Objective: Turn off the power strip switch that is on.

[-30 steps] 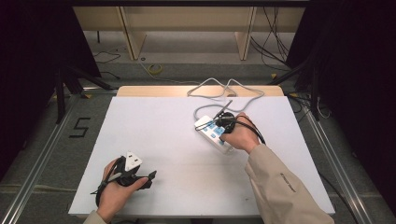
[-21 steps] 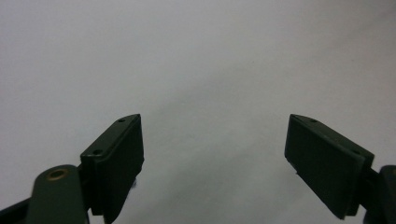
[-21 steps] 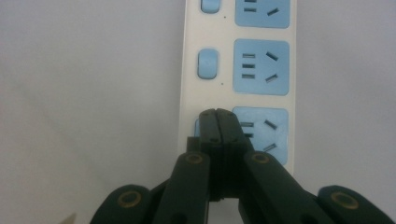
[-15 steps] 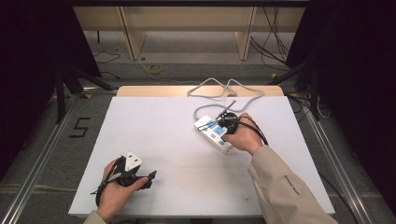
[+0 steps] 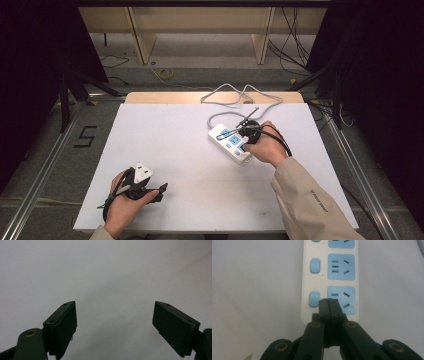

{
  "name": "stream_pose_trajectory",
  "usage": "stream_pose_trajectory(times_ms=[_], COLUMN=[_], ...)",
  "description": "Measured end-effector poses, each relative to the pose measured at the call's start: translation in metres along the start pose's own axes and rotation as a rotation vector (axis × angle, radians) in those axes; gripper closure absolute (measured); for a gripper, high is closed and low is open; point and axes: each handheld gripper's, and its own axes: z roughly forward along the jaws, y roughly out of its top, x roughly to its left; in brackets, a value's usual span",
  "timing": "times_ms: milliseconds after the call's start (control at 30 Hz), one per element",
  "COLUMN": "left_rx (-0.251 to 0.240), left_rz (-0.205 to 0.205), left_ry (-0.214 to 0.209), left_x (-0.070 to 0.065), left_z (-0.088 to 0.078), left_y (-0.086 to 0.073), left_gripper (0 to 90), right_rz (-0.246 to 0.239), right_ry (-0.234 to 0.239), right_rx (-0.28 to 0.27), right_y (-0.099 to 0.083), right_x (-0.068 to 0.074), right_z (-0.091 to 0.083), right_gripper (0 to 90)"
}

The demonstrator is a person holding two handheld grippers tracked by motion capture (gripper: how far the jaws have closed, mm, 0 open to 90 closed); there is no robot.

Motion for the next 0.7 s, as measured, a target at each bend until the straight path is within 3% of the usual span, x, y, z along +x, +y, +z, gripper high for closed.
stream_pose_trajectory(times_ms=[700], left_rx=[0.002], left_rz=[-0.002], left_ry=[0.002], left_x=[0.0], left_z=[0.0], left_y=[0.0], left_gripper=[19.5], right_rz=[0.025], right_ry=[-0.011], right_rx=[-0.022], right_y=[-0.021], right_x=[-0.011], right_z=[-0.013], right_gripper=[90.0])
